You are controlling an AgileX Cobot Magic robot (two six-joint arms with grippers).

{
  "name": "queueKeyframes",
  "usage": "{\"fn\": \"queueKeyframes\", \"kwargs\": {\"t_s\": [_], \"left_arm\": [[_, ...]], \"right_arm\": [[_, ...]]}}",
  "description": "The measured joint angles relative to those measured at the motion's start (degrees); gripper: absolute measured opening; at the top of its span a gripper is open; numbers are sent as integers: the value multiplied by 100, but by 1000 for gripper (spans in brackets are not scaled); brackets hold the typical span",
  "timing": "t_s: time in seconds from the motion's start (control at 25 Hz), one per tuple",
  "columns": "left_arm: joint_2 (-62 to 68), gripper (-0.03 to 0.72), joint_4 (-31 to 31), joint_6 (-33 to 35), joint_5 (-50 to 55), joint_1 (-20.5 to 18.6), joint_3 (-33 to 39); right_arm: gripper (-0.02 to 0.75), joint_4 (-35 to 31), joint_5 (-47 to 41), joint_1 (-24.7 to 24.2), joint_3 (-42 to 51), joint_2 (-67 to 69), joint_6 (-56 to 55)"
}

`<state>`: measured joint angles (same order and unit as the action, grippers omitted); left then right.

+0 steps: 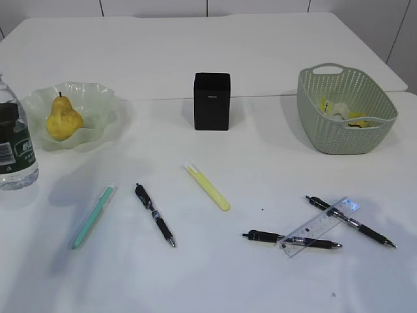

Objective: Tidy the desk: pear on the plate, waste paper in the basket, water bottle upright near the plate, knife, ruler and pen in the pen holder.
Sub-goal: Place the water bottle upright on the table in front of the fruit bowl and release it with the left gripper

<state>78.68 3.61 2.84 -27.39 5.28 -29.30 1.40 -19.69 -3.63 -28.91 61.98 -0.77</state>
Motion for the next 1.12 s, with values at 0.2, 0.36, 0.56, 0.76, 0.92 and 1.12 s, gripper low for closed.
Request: {"fn": "queueKeyframes", "kwargs": {"t_s": [0.2,0.36,0.56,0.76,0.92,1.12], "left_arm": [[0,349,89,0,-113,0,0],[0,349,306,0,-387,0,0],[226,349,341,0,-1293,3,0],[882,349,241,0,-2211,3,0],[1359,349,187,0,-2994,3,0],[1793,348,100,0,-3424,3,0]], "right_arm": [[405,0,0,0,0,0,0],[405,0,0,0,0,0,0],[405,0,0,0,0,0,0],[405,0,0,0,0,0,0],[405,0,0,0,0,0,0],[405,0,0,0,0,0,0]]}}
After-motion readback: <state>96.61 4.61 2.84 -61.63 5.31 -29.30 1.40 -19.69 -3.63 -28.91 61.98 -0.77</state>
